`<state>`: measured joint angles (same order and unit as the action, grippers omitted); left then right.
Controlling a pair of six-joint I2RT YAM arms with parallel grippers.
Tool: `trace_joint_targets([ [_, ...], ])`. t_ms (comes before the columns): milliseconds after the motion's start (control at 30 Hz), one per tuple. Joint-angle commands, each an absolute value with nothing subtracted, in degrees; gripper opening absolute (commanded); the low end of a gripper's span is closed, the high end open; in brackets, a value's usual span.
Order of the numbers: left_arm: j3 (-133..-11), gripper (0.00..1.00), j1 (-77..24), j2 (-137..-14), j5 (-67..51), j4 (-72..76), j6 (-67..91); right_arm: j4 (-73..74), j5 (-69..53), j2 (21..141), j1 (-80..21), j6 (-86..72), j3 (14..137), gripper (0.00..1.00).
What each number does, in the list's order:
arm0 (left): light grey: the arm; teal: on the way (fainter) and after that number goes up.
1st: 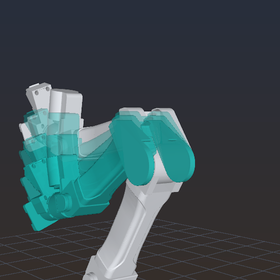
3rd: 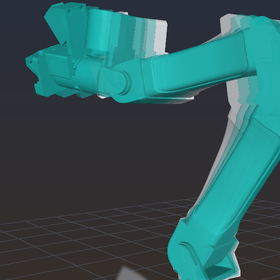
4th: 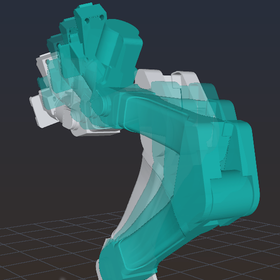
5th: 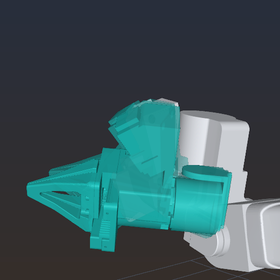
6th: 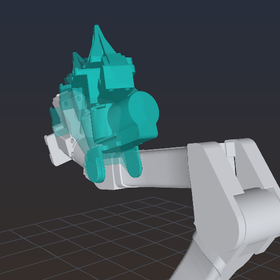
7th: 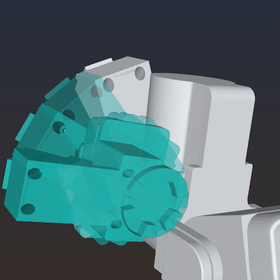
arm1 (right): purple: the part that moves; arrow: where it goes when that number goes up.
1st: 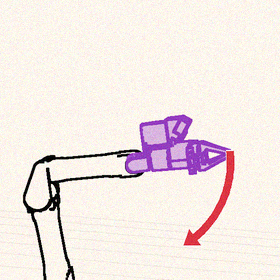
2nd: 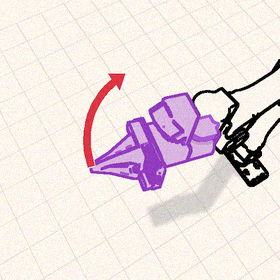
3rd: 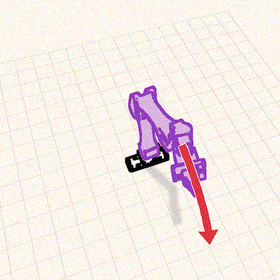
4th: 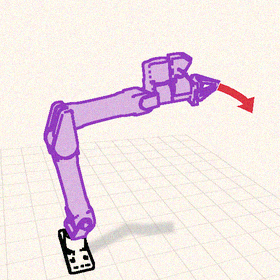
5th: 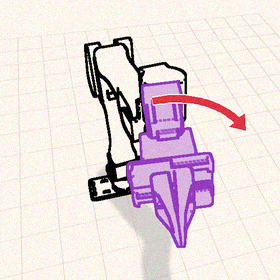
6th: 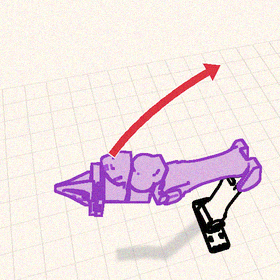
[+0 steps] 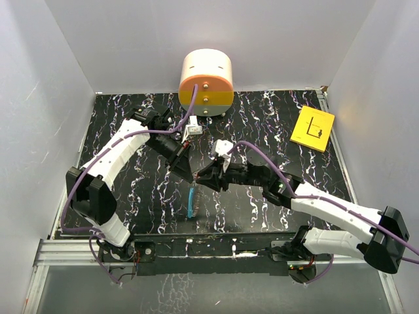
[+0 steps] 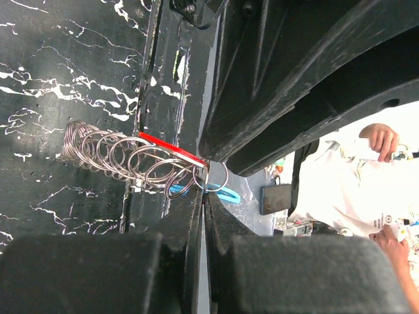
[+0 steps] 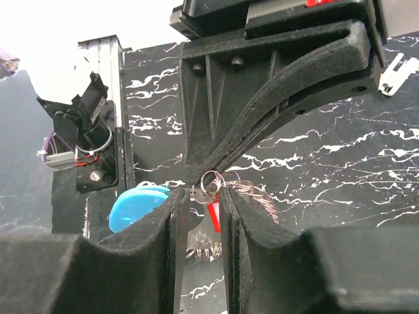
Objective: Put the keys on the keyring
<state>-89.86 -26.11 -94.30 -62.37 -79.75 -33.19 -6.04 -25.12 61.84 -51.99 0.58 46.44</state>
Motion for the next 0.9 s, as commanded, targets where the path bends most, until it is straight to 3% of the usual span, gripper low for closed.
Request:
trace_joint_targets([
  [0, -90.23, 0.00, -26.37, -93.25, -66.07, -81.17, -32.96, -7.46, -22.90, 62.49, -52.73, 2.85, 50.37, 0.29],
  [533, -89.48, 0.00, -26.37, -92.96, -66.41, -81.12, -33.22, -7.33, -20.18, 64.01, -53.44, 3.07, 51.40, 0.20],
  [867, -89.55, 0.00, -26.37, -92.76, -66.26, -81.12, -33.35, -6.94, -20.30, 64.34, -53.49, 3.36, 51.78, 0.08],
])
